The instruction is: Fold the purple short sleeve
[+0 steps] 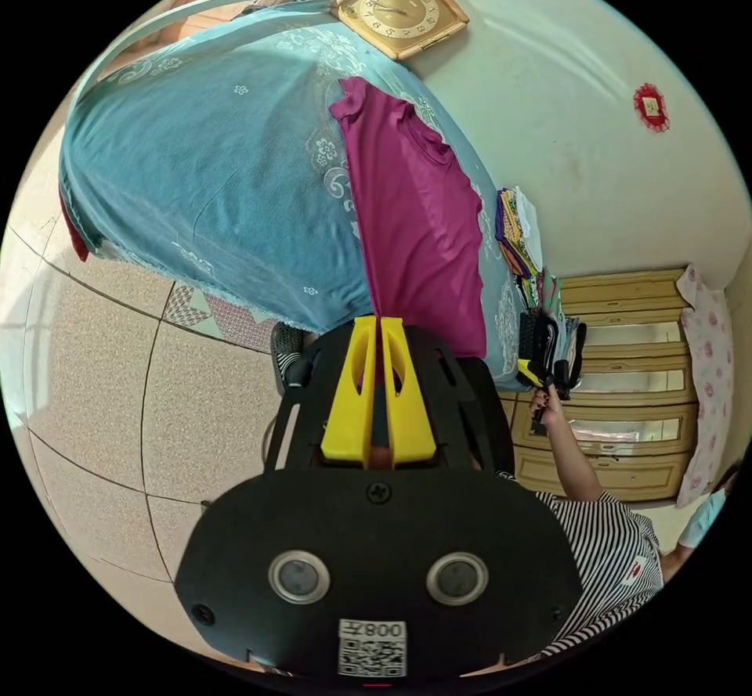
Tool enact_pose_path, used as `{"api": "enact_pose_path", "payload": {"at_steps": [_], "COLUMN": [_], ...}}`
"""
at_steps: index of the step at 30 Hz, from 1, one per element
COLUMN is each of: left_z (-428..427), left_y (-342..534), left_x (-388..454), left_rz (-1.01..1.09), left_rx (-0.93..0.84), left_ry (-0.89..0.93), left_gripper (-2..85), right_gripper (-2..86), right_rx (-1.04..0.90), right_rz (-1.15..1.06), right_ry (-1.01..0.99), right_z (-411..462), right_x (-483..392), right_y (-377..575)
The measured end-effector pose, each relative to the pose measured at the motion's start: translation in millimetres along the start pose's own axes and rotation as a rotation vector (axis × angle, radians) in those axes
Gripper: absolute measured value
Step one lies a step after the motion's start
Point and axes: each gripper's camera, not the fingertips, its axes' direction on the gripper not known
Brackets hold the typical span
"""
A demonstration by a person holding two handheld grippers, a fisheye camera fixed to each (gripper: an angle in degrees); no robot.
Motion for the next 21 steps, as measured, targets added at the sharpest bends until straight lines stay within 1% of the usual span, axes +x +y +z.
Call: {"api": "enact_pose_path", "payload": {"at_steps": [3,5,8,10,13,17,19,21], "left_z": [-2,-2,-1,-1,0,7,12,16], "left_y": [-6,-10,-18,-24,-36,-53,-60,-67], "left_x": [-19,-31,-44,-50,-58,-68,-72,-77], "left_rz": [-0.039,-0.054,-0.066,-0.072,-0.070,-0.057,-0.053,-0.042], "left_rx": [0.009,0.004,-0.015,-0.019,-0.031,-0.057,-0.068,-0.079], "left_ry": [0.013,0.023,0.022,0.029,0.030,0.019,0.015,0.007], "left_gripper": [0.8,0.8,0.8,0.8,0.7,0.8,0.8,0.8], "right_gripper": [0.7,1.4,4.4,6.6,7.7,6.6,3.7,2.3], "right_rx": [-0.008,-0.007,-0.024,-0.051,-0.064,-0.077,-0.070,-0.076], "right_rz": [0.004,-0.008,-0.038,-0.068,-0.092,-0.089,-0.070,-0.075], "right_ry": [0.063,0.068,0.098,0.181,0.243,0.336,0.416,0.401], "right_z": [8,17,40,62,85,111,119,118], "right_x": [5,5,1,-6,-13,-17,-17,-15], "right_y": [-4,-7,-15,-24,-36,-50,-55,-56]}}
